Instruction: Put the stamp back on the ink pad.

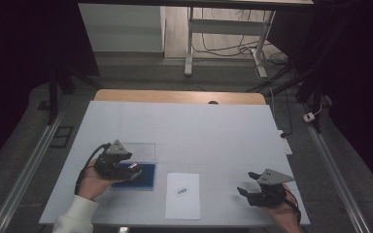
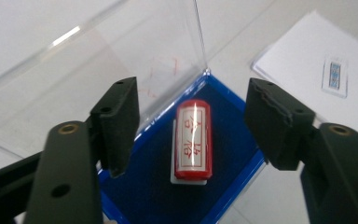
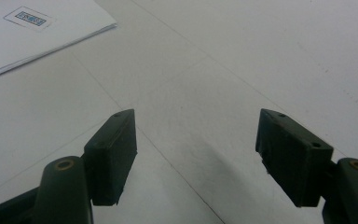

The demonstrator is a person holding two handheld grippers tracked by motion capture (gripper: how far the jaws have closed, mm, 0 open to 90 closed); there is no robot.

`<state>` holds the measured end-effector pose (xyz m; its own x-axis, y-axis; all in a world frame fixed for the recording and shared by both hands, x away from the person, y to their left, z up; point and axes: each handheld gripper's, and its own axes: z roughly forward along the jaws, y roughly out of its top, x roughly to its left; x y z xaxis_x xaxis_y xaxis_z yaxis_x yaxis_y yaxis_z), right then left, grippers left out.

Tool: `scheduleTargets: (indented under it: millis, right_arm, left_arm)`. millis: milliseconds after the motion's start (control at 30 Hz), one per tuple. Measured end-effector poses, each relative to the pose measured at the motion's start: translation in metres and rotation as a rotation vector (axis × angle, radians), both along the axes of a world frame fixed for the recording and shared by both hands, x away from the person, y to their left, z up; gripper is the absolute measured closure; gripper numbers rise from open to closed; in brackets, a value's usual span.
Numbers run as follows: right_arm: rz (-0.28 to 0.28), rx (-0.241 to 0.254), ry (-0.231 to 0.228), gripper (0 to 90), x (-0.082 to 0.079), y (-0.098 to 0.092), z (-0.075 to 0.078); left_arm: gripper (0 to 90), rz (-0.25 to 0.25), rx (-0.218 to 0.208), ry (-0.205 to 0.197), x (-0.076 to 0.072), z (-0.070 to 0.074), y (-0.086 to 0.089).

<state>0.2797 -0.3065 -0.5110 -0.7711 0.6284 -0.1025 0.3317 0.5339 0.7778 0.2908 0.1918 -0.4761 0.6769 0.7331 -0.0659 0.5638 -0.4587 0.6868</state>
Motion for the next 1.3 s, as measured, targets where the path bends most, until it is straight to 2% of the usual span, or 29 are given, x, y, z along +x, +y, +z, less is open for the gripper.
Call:
scheduleTargets:
  millis: [167, 267, 333, 567, 800, 933, 1300]
  right_arm:
    - [0.006, 0.015, -0.008, 29.1, -0.001, 0.0, 0.001]
    - [0.009, 0.027, -0.01, 29.1, -0.002, -0.001, 0.002]
    - [0.002, 0.023, -0.009, 29.2, -0.003, -0.002, 0.002]
    - [0.0, 0.024, -0.007, 29.2, -0.005, -0.006, 0.0]
    - [-0.009, 0.021, -0.016, 29.2, -0.006, -0.008, 0.001]
    - [-0.005, 0.024, -0.02, 29.3, -0.005, -0.011, 0.001]
    - [-0.016, 0.043, -0.027, 29.6, -0.004, -0.015, 0.0]
  left_arm:
    - [31.1, 0.007, -0.016, -0.036, -0.008, 0.004, 0.001]
    - [28.9, 0.022, -0.039, -0.057, -0.018, 0.005, 0.003]
    - [28.3, 0.034, -0.062, -0.06, -0.025, 0.003, 0.006]
    - [25.0, 0.092, -0.097, -0.077, -0.046, -0.01, 0.023]
    - [24.3, 0.103, -0.12, -0.078, -0.065, -0.019, 0.036]
    - [24.3, 0.096, -0.124, -0.074, -0.069, -0.023, 0.038]
    - [24.3, 0.094, -0.112, -0.06, -0.067, -0.029, 0.039]
